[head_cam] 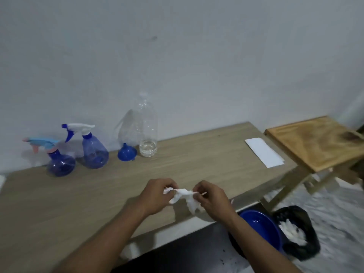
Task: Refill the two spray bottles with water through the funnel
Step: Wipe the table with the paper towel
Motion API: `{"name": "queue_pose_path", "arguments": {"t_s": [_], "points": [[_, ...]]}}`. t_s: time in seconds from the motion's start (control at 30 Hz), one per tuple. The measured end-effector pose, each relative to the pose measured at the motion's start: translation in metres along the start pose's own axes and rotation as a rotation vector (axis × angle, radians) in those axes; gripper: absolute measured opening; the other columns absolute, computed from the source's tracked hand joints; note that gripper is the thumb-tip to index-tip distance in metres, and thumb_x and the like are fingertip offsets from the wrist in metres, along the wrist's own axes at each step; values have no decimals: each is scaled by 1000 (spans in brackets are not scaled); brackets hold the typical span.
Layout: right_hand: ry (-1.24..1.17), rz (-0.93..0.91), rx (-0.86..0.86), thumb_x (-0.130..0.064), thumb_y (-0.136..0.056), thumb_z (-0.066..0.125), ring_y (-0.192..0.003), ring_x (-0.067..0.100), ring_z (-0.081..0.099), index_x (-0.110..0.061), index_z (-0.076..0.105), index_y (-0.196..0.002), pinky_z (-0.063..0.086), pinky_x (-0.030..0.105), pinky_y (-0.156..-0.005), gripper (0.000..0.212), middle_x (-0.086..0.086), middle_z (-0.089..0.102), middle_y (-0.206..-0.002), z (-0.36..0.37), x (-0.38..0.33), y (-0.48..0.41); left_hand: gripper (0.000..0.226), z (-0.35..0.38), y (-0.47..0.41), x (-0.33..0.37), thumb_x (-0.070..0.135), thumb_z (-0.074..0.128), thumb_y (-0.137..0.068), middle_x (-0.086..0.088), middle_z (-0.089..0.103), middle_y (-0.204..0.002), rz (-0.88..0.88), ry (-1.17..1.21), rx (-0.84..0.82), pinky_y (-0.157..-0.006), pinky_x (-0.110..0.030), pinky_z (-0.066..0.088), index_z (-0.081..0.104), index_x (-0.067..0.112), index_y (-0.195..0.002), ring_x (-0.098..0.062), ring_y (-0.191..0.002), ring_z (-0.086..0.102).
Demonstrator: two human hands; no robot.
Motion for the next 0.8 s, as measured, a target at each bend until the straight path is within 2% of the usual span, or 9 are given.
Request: {"name": "queue_pose_path", "arguments": {"t_s": [0.1, 0.17, 0.23, 0.3, 0.4, 0.5, 0.6, 0.7, 0.8], "points": [[-133, 73, 132, -13, -91, 71, -70, 10, 70, -25, 69, -86, 61, 38, -67, 13, -8, 69, -77, -39, -3, 14, 20, 0, -25, 38, 14, 65, -80, 15, 74, -80, 79, 62, -42, -70, -23, 49, 72, 32, -78, -1, -78, 66], [-193, 94, 218, -10, -91, 71, -73, 21, 70, -19, 70, -90, 61, 43, -68, 9, -2, 69, -79, -70, -3, 25, 17, 8, -41, 68, 13, 66, -82, 10, 74, -80, 136, 105, -97, -69, -28, 50, 71, 29, -80, -6, -73, 66], [-237, 122, 305, -11, -92, 71, -79, 27, 71, -15, 70, -93, 61, 42, -69, 5, 7, 72, -85, -105, 2, 40, 12, 23, -57, 100, 13, 69, -86, -2, 74, -81, 171, 191, -175, -67, -38, 57, 71, 24, -82, -14, -66, 65], [-247, 150, 382, -14, -93, 71, -82, 23, 72, -16, 71, -97, 62, 36, -69, 4, 8, 73, -92, -140, 11, 57, 12, 42, -73, 132, 10, 72, -88, -11, 73, -85, 180, 274, -245, -69, -46, 61, 73, 21, -83, -19, -67, 65], [-245, 210, 486, -17, -94, 70, -85, 16, 72, -19, 72, -100, 63, 33, -72, 7, 2, 73, -95, -190, 36, 83, 6, 82, -96, 181, 6, 72, -89, -16, 70, -92, 199, 356, -355, -74, -45, 62, 73, 12, -89, -22, -74, 66], [-202, 274, 572, -20, -93, 71, -76, 12, 69, -24, 72, -96, 56, 25, -63, 5, -3, 73, -87, -234, 72, 104, 8, 136, -118, 225, 8, 71, -90, -14, 71, -98, 224, 337, -446, -77, -46, 63, 74, 15, -88, -27, -80, 70], [-144, 369, 622, -21, -92, 72, -61, 11, 65, -24, 70, -92, 51, 30, -56, 3, -1, 72, -79, -275, 125, 115, 9, 202, -145, 261, 13, 72, -86, -5, 73, -94, 247, 262, -499, -80, -50, 61, 74, 21, -83, -30, -85, 72], [-125, 458, 668, -19, -90, 74, -63, 26, 66, -20, 68, -89, 54, 41, -57, 6, 7, 72, -80, -318, 190, 118, 12, 277, -176, 296, 17, 73, -84, 7, 73, -87, 271, 200, -521, -79, -39, 56, 72, 27, -77, -19, -85, 68], [-115, 539, 696, -17, -89, 74, -61, 23, 66, -19, 68, -87, 56, 41, -56, 7, 8, 71, -78, -358, 258, 117, 8, 353, -207, 326, 17, 70, -87, 8, 70, -90, 259, 151, -549, -78, -29, 46, 72, 24, -83, -14, -90, 64]]}}
Point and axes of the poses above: each hand's wrist, its own y-axis away from the middle knuckle, its own z-axis out of the palm, x = y × z, the point moved 4 cm from there along -y, towards the middle knuckle
